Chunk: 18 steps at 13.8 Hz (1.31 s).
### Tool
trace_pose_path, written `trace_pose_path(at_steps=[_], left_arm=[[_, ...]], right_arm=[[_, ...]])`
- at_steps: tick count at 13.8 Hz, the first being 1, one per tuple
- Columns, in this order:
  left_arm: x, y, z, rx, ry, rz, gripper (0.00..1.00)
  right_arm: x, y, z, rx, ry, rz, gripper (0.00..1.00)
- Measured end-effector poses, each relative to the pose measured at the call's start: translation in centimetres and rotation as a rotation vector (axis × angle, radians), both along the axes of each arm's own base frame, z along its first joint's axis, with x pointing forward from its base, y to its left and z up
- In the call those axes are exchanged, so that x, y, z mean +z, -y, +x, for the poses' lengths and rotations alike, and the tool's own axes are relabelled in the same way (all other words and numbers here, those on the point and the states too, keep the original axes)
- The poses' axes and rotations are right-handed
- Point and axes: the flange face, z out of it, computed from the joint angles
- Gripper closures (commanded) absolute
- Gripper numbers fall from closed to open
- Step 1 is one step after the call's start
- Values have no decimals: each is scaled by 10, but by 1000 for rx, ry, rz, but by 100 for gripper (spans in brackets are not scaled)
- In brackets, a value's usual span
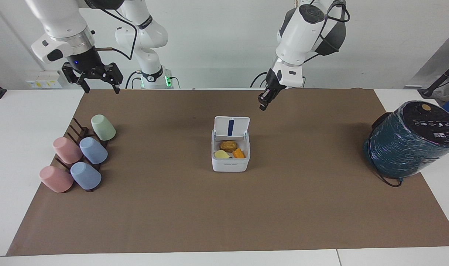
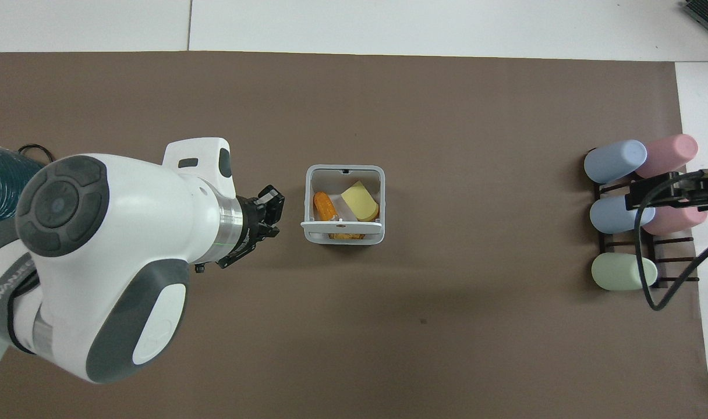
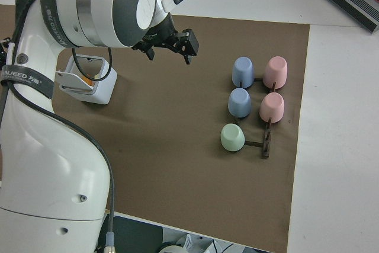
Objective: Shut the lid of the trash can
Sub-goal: 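Push the trash can lid down over the opening with the left gripper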
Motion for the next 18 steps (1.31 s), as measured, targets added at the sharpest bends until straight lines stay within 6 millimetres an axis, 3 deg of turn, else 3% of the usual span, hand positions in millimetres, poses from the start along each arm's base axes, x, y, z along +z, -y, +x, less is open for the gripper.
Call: trace_pose_path(at_steps=[9, 15, 18], left_arm=[[-37, 60, -26, 49, 82, -88, 100], [-45, 66, -12, 79, 154, -138, 100], [-59, 70, 1, 101, 201, -169, 100]], right_arm=[[0, 0, 0, 0, 0, 0, 0], [0, 0, 0, 0, 0, 0, 0], [0, 0, 0, 0, 0, 0, 0]])
